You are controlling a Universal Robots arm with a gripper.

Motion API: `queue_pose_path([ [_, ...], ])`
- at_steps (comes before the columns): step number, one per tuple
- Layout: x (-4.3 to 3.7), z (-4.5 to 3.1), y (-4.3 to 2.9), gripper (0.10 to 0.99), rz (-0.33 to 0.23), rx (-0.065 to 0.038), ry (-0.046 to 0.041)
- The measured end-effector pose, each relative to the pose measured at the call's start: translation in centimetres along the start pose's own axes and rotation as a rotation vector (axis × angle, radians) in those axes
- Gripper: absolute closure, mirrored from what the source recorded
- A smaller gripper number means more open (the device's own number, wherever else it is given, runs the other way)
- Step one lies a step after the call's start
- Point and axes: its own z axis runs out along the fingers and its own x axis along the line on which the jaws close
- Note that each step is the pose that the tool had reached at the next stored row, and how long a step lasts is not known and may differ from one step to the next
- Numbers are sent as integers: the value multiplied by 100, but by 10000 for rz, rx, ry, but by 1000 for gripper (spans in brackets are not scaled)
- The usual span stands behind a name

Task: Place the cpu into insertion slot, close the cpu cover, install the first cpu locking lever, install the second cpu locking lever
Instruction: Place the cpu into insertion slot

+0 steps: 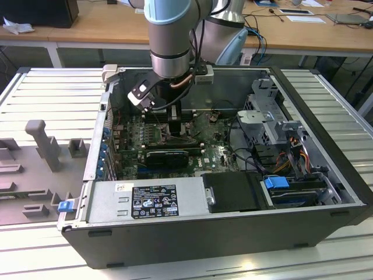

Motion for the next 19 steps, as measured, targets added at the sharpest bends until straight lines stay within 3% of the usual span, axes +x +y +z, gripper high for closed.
queue_pose_path([
  [10,35,151,3,557,-49,11,-8],
  [16,33,158,2,557,-52,4,-17],
  [19,35,134,5,482,-53,6,-10],
])
